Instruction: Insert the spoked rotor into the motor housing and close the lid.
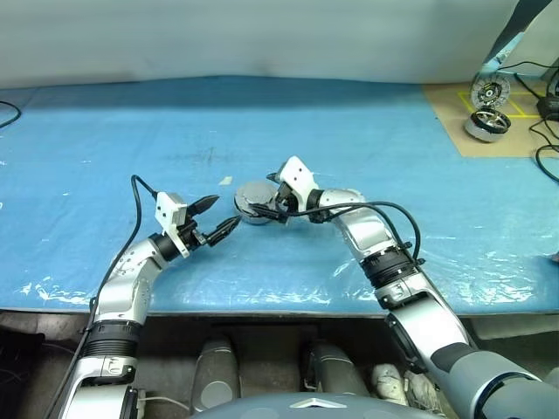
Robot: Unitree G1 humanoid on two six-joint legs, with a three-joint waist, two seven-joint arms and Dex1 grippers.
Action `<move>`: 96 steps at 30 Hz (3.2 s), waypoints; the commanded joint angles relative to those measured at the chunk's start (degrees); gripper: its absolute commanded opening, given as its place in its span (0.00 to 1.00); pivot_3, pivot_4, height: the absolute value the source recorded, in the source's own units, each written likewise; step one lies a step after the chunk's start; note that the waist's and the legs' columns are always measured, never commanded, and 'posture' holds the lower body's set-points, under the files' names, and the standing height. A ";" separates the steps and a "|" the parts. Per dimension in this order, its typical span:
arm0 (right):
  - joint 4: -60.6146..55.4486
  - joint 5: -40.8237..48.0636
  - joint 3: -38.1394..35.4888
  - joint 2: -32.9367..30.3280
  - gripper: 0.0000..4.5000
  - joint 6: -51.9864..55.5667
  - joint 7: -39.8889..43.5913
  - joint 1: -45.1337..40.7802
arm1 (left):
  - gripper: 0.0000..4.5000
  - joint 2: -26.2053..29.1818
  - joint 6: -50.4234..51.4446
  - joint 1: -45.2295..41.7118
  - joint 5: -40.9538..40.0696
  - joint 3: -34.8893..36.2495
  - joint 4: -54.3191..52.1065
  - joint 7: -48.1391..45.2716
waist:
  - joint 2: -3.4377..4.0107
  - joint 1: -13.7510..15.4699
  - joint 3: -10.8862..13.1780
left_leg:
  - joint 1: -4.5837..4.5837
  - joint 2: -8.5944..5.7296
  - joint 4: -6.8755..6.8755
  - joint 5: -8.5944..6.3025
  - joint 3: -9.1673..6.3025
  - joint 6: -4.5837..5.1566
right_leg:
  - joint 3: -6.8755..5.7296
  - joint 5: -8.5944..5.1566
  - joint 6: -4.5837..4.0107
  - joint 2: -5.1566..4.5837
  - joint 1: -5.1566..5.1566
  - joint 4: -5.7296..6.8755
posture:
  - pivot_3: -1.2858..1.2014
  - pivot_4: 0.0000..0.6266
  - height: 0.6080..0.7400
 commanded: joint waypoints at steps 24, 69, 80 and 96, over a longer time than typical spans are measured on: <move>1.81 1.12 -0.97 1.62 0.65 0.22 0.87 -0.62 | 1.00 -2.05 -12.96 0.00 3.71 -0.99 5.18 1.68 | 0.00 0.03 0.00 | 0.06 0.03 -0.01 0.00 0.00 0.00 | 0.04 -0.01 -0.01 -0.01 0.01 0.05 | 0.52 0.24 1.00; 8.49 -2.75 0.45 4.38 0.65 0.56 -4.11 -2.50 | 1.00 0.61 -12.56 6.08 6.21 -1.59 6.20 4.65 | 0.00 -1.41 0.00 | 0.33 0.02 -0.07 -0.01 0.07 0.01 | 0.24 -0.16 -0.23 -0.02 0.12 0.04 | 0.52 0.24 1.00; 10.03 -3.38 1.10 5.66 0.65 2.32 -5.02 -3.52 | 1.00 -0.01 -13.53 5.82 6.24 -1.98 6.13 4.95 | 0.00 -1.46 0.00 | 0.39 0.02 -0.25 -0.01 0.13 0.01 | 0.28 -0.16 -0.24 -0.02 0.11 -0.08 | 0.52 0.24 1.00; 12.67 -5.07 3.36 3.25 0.65 2.30 -3.80 -2.26 | 1.00 -0.57 -15.32 3.95 6.85 -1.85 9.86 4.69 | 0.03 -1.31 -0.02 | 0.71 0.00 -0.42 -0.02 0.36 0.02 | 0.42 -0.18 -0.22 -0.08 0.32 -0.20 | 0.52 0.24 1.00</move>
